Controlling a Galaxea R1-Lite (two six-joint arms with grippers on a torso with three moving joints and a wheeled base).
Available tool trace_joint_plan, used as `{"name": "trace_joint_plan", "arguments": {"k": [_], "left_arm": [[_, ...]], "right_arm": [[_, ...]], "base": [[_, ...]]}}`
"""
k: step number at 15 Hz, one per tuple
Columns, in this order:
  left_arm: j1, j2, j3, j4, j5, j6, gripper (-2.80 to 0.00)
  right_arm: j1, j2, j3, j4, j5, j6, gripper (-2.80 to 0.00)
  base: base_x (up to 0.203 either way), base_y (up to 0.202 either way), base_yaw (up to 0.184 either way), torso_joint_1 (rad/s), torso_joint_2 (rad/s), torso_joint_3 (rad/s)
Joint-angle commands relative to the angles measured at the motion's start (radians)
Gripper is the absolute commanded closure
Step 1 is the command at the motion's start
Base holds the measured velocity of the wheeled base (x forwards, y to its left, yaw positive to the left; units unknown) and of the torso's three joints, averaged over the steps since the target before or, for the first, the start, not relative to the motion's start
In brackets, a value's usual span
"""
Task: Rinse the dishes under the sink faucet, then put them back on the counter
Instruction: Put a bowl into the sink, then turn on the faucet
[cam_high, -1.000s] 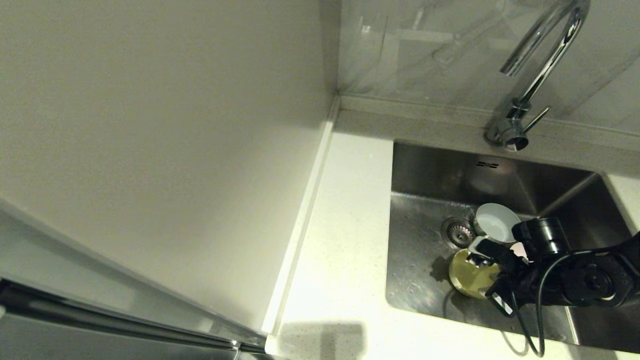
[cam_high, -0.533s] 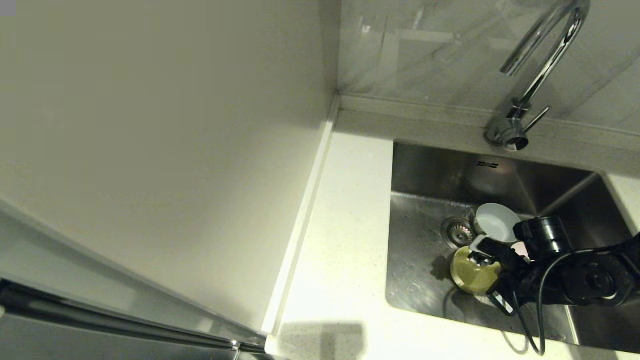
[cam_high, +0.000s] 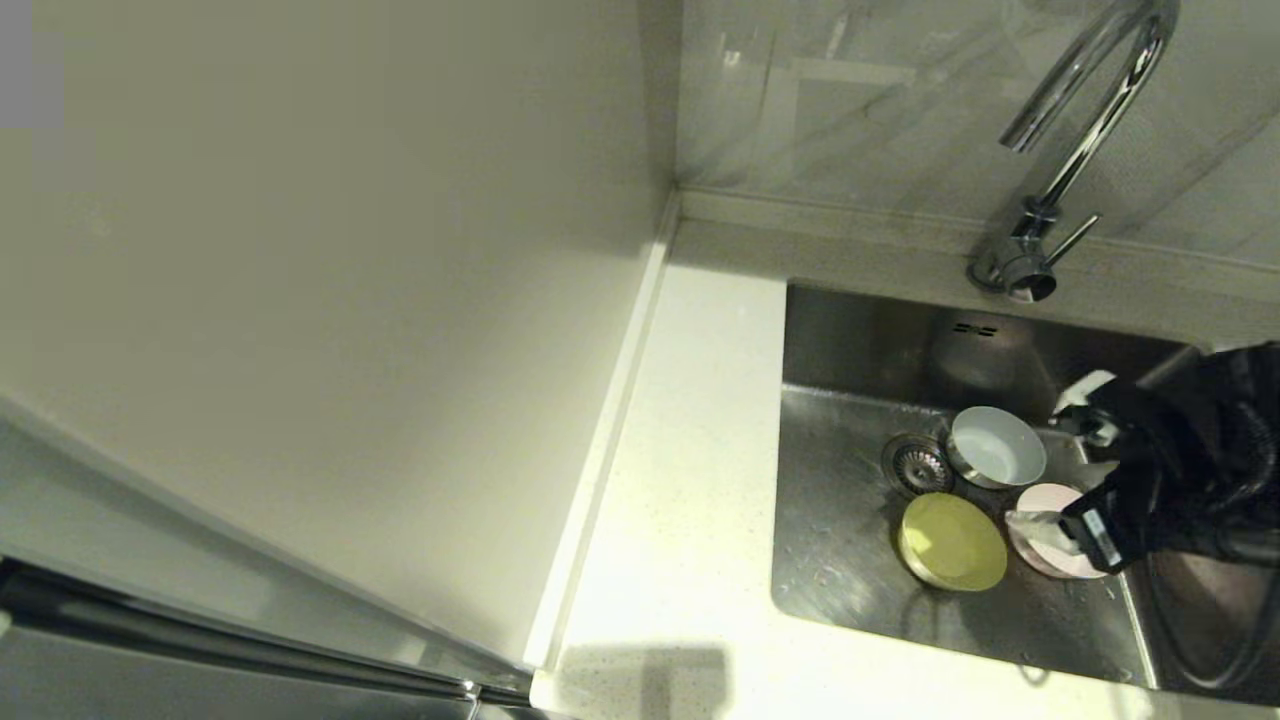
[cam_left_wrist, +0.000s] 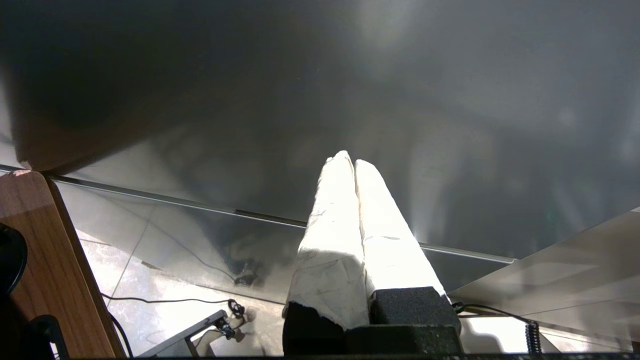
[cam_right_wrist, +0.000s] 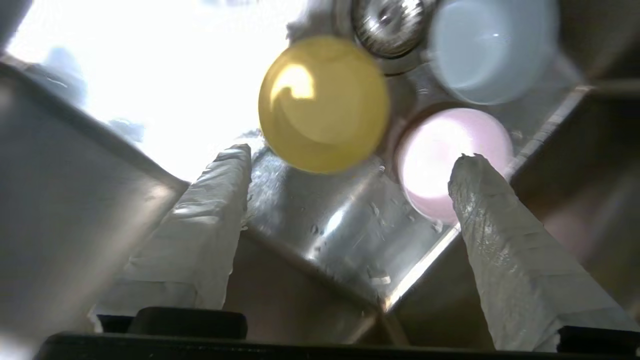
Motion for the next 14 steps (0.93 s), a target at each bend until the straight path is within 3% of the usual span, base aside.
{"name": "trace_joint_plan", "arguments": {"k": [1, 6, 7, 12, 14], "left_arm": [[0.000, 0.000, 0.003, 0.000, 0.000, 0.000, 0.00], [0.000, 0.000, 0.003, 0.000, 0.000, 0.000, 0.00], [0.000, 0.000, 0.003, 0.000, 0.000, 0.000, 0.00], [0.000, 0.000, 0.003, 0.000, 0.000, 0.000, 0.00], [0.000, 0.000, 0.003, 0.000, 0.000, 0.000, 0.00]], "right_arm": [[-0.063, -0.162, -0.154, 0.268, 0.050, 0.005, -2.80], [-0.323, -0.199, -0.465, 0.724, 0.247, 0.010, -2.80], [-0.360, -0.188, -0.488, 0.745, 0.265, 0.011, 0.00], [-0.417, -0.141, -0.556, 0.751, 0.287, 0.019, 0.00], [-0.416, -0.129, -0.607, 0.768, 0.287, 0.084, 0.00]], "base": [[0.000, 0.000, 0.000, 0.000, 0.00, 0.000], [0.000, 0.000, 0.000, 0.000, 0.00, 0.000], [0.000, 0.000, 0.000, 0.000, 0.00, 0.000], [0.000, 0.000, 0.000, 0.000, 0.00, 0.000], [0.000, 0.000, 0.000, 0.000, 0.00, 0.000]]}}
